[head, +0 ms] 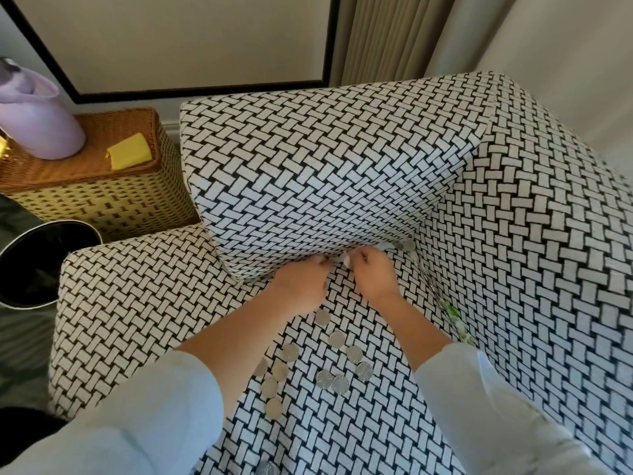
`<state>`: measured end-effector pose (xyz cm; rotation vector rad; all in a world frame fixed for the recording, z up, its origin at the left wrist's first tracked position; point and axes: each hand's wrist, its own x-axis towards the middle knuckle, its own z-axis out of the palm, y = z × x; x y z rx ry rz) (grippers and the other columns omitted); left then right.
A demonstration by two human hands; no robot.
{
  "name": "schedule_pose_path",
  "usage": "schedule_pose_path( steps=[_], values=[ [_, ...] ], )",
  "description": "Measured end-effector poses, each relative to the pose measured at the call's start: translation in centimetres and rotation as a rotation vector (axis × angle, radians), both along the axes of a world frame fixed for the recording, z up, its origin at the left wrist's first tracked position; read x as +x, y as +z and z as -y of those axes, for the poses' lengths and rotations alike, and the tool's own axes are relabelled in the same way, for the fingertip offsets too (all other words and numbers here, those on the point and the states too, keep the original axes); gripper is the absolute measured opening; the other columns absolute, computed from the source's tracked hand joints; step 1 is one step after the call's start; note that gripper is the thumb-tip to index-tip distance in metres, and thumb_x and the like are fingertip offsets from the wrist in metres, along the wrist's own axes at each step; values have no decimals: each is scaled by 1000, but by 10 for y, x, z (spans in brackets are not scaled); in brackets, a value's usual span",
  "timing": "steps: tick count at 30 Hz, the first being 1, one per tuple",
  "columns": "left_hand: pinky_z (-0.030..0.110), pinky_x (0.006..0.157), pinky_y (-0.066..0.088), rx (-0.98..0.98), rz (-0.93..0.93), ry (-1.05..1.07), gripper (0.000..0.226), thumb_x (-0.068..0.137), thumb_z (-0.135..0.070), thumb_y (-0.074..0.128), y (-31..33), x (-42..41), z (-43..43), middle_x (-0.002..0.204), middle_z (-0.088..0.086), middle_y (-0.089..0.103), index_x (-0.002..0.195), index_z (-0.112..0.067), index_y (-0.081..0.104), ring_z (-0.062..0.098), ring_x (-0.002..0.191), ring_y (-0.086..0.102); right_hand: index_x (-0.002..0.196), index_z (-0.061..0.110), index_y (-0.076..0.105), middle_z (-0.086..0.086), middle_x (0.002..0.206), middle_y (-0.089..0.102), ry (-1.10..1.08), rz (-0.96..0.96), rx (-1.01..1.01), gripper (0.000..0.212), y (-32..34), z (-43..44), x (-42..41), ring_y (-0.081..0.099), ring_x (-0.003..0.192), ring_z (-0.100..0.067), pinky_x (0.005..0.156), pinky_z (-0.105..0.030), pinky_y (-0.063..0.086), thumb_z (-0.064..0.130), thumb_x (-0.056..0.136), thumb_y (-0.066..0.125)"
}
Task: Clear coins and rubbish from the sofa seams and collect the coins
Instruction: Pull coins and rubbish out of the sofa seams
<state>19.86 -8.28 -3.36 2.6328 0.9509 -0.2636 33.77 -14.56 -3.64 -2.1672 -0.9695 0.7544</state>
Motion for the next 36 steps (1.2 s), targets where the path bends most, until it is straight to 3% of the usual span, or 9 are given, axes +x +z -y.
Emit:
schedule_pose_path(
  steps=[7, 10, 14, 19, 22, 25, 29, 33, 36],
  values=[
    [19, 47, 34, 47, 43, -114, 62, 98, -26, 42, -1, -32, 19, 161, -14, 8, 154, -29, 15, 7, 82, 59, 56, 19, 49, 4, 49, 43, 53, -3, -46, 42, 3, 16, -6, 38, 46, -14, 49, -27, 32, 23, 98, 51],
    [16, 44, 28, -10, 97, -109, 62, 97, -20, 44, 4, -39, 27, 159, -21, 10, 152, -35, 19, -3, 59, 40, 63, 16, 54, 1, 52, 47, 74, 12, -87, 37, 7, 24, -11, 43, 50, -18, 51, -28, 36, 26, 99, 50],
    [7, 62, 33, -26, 213, -102, 51, 96, -16, 45, 10, -57, 44, 150, -22, 35, 143, -36, 41, -4, 84, 44, 73, 24, 61, 4, 55, 54, 119, 2, -123, 29, 13, 42, -25, 48, 48, -16, 49, -27, 39, 25, 99, 47],
    [27, 89, 51, -78, 258, -59, 44, 96, -13, 45, 16, -75, 64, 136, -14, 56, 133, -35, 54, 6, 112, 55, 84, 14, 71, 3, 59, 56, 182, 26, -134, 26, 19, 63, -45, 39, 42, -9, 43, -23, 32, 24, 98, 51],
    [7, 57, 39, -188, 257, 5, 42, 98, -11, 42, 21, -77, 68, 132, -12, 58, 129, -34, 58, -10, 68, 54, 78, 19, 68, -2, 65, 65, 160, -24, -145, 24, 23, 78, -51, 52, 38, -7, 39, -22, 42, 22, 98, 54],
    [8, 37, 31, -303, 254, 69, 42, 98, -11, 42, 21, -76, 69, 126, -10, 61, 127, -35, 59, -6, 36, 43, 89, 21, 68, -12, 71, 67, 122, -121, -179, 15, 28, 95, -58, 58, 47, -19, 45, -28, 52, 18, 98, 57],
    [27, 74, 55, -400, 189, 86, 47, 95, -2, 41, 33, -72, 70, 125, -12, 61, 128, -32, 56, 4, 87, 63, 106, 10, 71, -8, 77, 68, 103, -139, -195, 18, 33, 114, -68, 56, 58, -17, 53, -27, 48, 11, 97, 55],
    [25, 67, 48, -438, 101, 94, 52, 92, 1, 43, 40, -61, 70, 128, -3, 56, 137, -24, 48, 13, 93, 58, 105, 10, 71, -4, 76, 66, 51, -152, -213, 18, 36, 132, -77, 53, 53, -11, 47, -20, 46, 11, 98, 54],
    [23, 62, 44, -439, 58, 121, 35, 94, -3, 46, 39, -55, 69, 115, 1, 61, 125, -17, 57, 15, 87, 59, 103, 12, 71, -9, 86, 68, 24, -193, -195, 17, 36, 141, -82, 56, 62, -17, 65, -33, 56, 15, 97, 56]
  ],
)
